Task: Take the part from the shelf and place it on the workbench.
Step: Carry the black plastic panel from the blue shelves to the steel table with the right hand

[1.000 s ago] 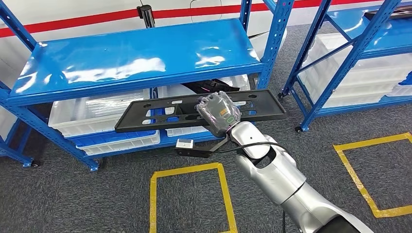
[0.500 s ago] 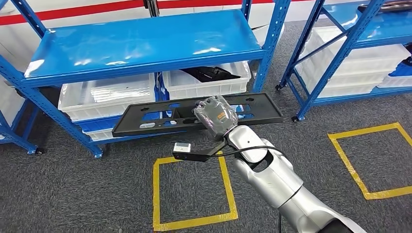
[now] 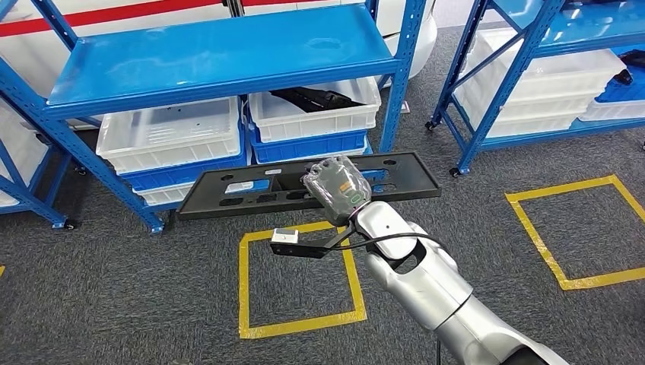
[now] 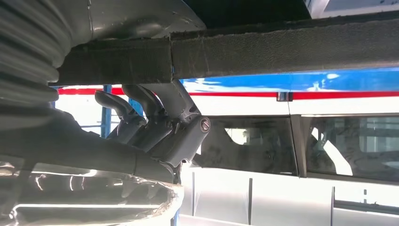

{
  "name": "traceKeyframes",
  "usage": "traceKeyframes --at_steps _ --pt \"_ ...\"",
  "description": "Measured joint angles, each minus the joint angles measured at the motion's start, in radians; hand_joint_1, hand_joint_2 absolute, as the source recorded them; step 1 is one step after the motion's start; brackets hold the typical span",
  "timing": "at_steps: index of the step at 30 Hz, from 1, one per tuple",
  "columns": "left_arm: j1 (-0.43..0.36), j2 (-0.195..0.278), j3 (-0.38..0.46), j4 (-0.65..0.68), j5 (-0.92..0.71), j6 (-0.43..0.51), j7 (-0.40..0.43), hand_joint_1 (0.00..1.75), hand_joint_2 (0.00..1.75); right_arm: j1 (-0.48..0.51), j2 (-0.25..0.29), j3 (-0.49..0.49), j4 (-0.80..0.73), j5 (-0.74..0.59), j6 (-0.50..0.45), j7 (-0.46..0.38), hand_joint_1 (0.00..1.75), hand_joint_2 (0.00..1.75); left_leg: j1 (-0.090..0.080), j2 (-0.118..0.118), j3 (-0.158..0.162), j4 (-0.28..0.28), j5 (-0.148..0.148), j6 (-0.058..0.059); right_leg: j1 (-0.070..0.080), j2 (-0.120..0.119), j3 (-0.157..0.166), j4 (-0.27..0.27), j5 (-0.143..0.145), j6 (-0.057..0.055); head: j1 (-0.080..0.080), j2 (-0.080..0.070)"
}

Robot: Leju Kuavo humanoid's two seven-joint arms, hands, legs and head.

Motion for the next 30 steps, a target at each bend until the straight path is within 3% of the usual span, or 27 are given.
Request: traceKeyframes --at_steps 2,4,6,8,10,11,12,13,15,16,18,20,21,23,25,26,27,28,29,30 --pt "-0.002 0.002 0.000 0.000 0.000 0.001 -0.001 0.00 1.75 0.001 0.002 -0.005 -0.001 -0.003 0.000 0.000 1.75 1.75 -0.007 -0.007 0.077 -0.114 -0.012 0.013 0.000 0.000 -0.010 0.000 0.016 0.014 0.001 0.000" --pt "-0.001 0.002 0.000 0.000 0.000 0.002 -0.003 0.00 1.75 0.003 0.004 -0.009 -0.003 -0.007 0.000 0.000 1.75 1.75 -0.015 -0.007 0.087 -0.146 -0.013 0.023 -0.003 -0.002 -0.017 -0.005 0.033 0.031 0.001 0.000" --pt "0.000 0.001 0.000 0.000 0.000 0.003 -0.004 0.00 1.75 0.007 0.004 -0.013 -0.006 -0.007 -0.002 0.000 1.75 1.75 -0.014 -0.001 0.076 -0.158 0.011 0.035 -0.002 -0.001 -0.032 0.006 0.023 0.037 0.002 0.000" --pt "-0.001 -0.001 0.000 0.000 -0.002 0.004 -0.004 0.00 1.75 0.010 0.002 -0.015 -0.009 -0.001 -0.004 -0.001 1.75 1.75 -0.010 0.006 0.055 -0.166 0.037 0.047 0.000 0.000 -0.067 0.088 -0.048 0.026 0.005 0.000" --pt "-0.002 -0.003 0.001 0.000 -0.007 0.005 -0.004 0.00 1.75 0.016 -0.001 -0.017 -0.013 0.008 -0.004 -0.001 1.75 1.75 -0.012 0.008 0.027 -0.165 0.059 0.053 -0.002 0.001 -0.107 0.227 -0.127 0.017 0.008 0.000" --pt "-0.002 -0.004 0.001 0.000 -0.010 0.006 -0.003 0.00 1.75 0.021 -0.003 -0.018 -0.014 0.012 -0.004 -0.001 1.75 1.75 -0.012 0.009 0.013 -0.165 0.070 0.053 -0.002 0.001 -0.113 0.281 -0.142 0.022 0.009 0.000" --pt "-0.002 -0.005 0.001 0.000 -0.011 0.006 -0.002 0.00 1.75 0.026 -0.005 -0.019 -0.014 0.016 -0.004 0.000 1.75 1.75 -0.012 0.009 0.000 -0.164 0.080 0.051 -0.003 0.001 -0.104 0.301 -0.138 0.032 0.009 0.000" --pt "-0.003 -0.006 0.001 0.000 -0.012 0.006 -0.001 0.00 1.75 0.030 -0.007 -0.020 -0.014 0.019 -0.004 0.000 1.75 1.75 -0.012 0.010 -0.013 -0.163 0.090 0.048 -0.005 0.001 -0.078 0.284 -0.120 0.043 0.010 0.000" --pt "-0.004 -0.009 0.001 0.000 -0.013 0.005 0.000 0.00 1.75 0.033 -0.009 -0.022 -0.018 0.022 -0.004 0.000 1.75 1.75 -0.013 0.010 -0.036 -0.158 0.107 0.040 -0.007 0.001 0.019 0.163 -0.086 0.059 0.011 0.000" --pt "-0.005 -0.009 0.001 0.000 -0.013 0.006 0.001 0.00 1.75 0.032 -0.009 -0.024 -0.022 0.023 -0.004 0.000 1.75 1.75 -0.015 0.011 -0.047 -0.154 0.115 0.034 -0.006 0.002 0.068 0.087 -0.085 0.059 0.011 0.000" --pt "-0.007 -0.010 0.001 0.000 -0.013 0.006 0.001 0.00 1.75 0.032 -0.009 -0.027 -0.028 0.023 -0.004 0.000 1.75 1.75 -0.017 0.011 -0.065 -0.147 0.133 0.025 0.000 0.004 0.116 0.000 -0.093 0.052 0.010 0.000" --pt "-0.006 -0.010 0.001 0.000 -0.014 0.006 0.001 0.00 1.75 0.036 -0.011 -0.030 -0.030 0.023 -0.004 0.000 1.75 1.75 -0.014 0.010 -0.078 -0.145 0.146 0.015 -0.002 0.004 0.105 -0.009 -0.086 0.037 0.009 0.000" --pt "-0.004 -0.010 0.000 0.000 -0.015 0.006 0.002 0.00 1.75 0.038 -0.011 -0.031 -0.030 0.024 -0.004 0.000 1.75 1.75 -0.011 0.009 -0.085 -0.136 0.131 0.008 -0.006 0.002 0.098 -0.009 -0.078 0.027 0.009 0.000" --pt "-0.002 -0.010 0.000 0.000 -0.017 0.007 0.003 0.00 1.75 0.041 -0.012 -0.032 -0.030 0.024 -0.004 0.000 1.75 1.75 -0.005 0.005 -0.108 -0.063 0.046 -0.004 -0.015 -0.001 0.081 -0.010 -0.059 0.004 0.006 0.000" --pt "-0.002 -0.011 0.000 0.000 -0.021 0.008 0.004 0.00 1.75 0.043 -0.012 -0.033 -0.030 0.024 -0.004 0.000 1.75 1.75 -0.001 0.003 -0.134 0.069 -0.051 -0.014 -0.010 -0.004 0.058 -0.009 -0.039 -0.006 0.004 0.000" --pt "-0.003 -0.011 0.000 0.000 -0.022 0.009 0.004 0.00 1.75 0.043 -0.012 -0.033 -0.030 0.023 -0.004 0.000 1.75 1.75 0.001 0.002 -0.139 0.124 -0.070 -0.017 -0.008 -0.004 0.044 -0.008 -0.028 -0.006 0.004 0.000" --pt "-0.003 -0.011 0.000 0.000 -0.023 0.010 0.004 0.00 1.75 0.044 -0.012 -0.033 -0.030 0.022 -0.004 0.000 1.75 1.75 0.002 0.002 -0.132 0.152 -0.064 -0.018 -0.007 -0.004 0.029 -0.005 -0.019 -0.005 0.003 0.000" --pt "-0.004 -0.011 0.000 0.000 -0.023 0.010 0.004 0.00 1.75 0.044 -0.012 -0.034 -0.030 0.019 -0.004 0.000 1.75 1.75 0.003 0.002 -0.108 0.145 -0.040 -0.017 -0.006 -0.004 0.015 -0.001 -0.010 -0.003 0.003 0.000" --pt "-0.005 -0.011 0.000 0.000 -0.023 0.011 0.004 0.00 1.75 0.044 -0.011 -0.035 -0.030 0.017 -0.003 0.000 1.75 1.75 0.003 0.002 -0.067 0.106 -0.011 -0.014 -0.006 -0.003 0.001 0.003 -0.002 0.000 0.003 0.000" --pt "-0.006 -0.011 0.000 0.000 -0.023 0.012 0.004 0.00 1.75 0.044 -0.011 -0.037 -0.030 0.016 -0.003 0.000 1.75 1.75 0.003 0.001 -0.018 0.041 0.000 -0.010 -0.006 -0.002 -0.011 0.007 0.004 0.003 0.003 0.000"
